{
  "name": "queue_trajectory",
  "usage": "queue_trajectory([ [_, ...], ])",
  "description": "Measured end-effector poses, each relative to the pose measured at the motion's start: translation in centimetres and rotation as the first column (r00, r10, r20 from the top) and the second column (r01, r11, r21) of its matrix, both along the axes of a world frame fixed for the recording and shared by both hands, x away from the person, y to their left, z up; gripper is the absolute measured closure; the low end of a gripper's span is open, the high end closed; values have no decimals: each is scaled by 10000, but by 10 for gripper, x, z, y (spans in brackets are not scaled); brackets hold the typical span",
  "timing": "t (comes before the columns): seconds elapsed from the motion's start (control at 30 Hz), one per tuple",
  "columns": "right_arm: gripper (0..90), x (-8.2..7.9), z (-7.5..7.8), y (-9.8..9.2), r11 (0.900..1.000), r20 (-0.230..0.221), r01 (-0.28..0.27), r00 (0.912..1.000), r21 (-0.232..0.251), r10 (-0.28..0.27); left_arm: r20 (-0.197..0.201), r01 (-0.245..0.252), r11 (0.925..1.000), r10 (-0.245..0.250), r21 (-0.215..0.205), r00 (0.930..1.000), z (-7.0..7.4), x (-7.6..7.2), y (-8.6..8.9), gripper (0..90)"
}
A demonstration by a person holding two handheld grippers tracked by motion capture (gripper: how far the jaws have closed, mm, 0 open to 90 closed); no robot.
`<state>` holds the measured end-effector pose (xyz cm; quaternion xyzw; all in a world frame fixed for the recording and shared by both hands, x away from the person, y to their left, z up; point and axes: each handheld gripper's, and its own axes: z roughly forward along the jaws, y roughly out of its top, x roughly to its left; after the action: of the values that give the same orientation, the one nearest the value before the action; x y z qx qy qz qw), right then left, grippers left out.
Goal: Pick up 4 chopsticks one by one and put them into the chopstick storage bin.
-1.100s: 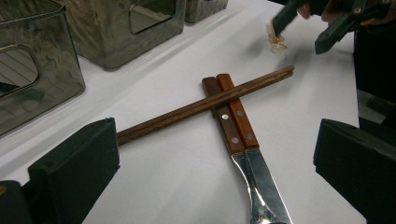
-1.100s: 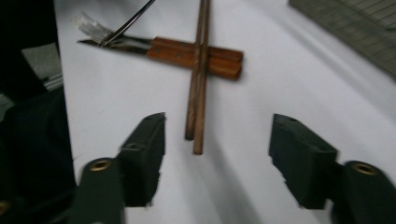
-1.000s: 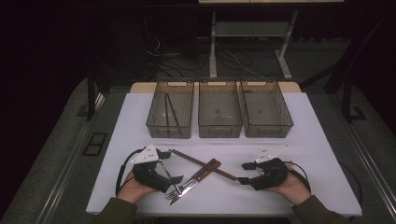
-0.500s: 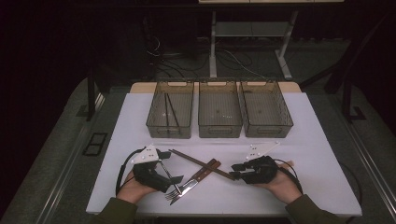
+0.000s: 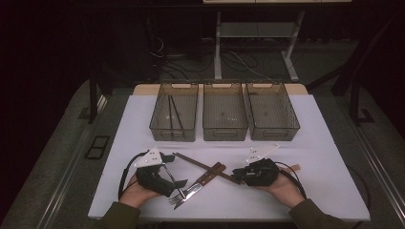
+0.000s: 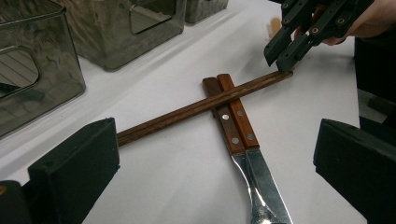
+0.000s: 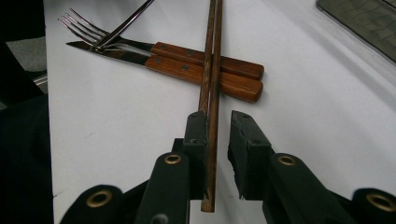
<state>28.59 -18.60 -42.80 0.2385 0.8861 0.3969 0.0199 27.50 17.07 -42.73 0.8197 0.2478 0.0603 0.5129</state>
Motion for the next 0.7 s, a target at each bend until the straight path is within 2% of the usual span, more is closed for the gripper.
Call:
queue_trajectory([
  [0.53, 767, 2, -3, 2, 9998, -5, 53, 10000, -191, -54, 6, 22, 10000, -22, 6, 10000, 0, 0, 0, 0],
  [0.7, 743, 2, -4, 3, 9998, -9, -6, 10000, -196, 6, -3, 27, 10000, -27, -1, 10000, 0, 0, 0, 0],
])
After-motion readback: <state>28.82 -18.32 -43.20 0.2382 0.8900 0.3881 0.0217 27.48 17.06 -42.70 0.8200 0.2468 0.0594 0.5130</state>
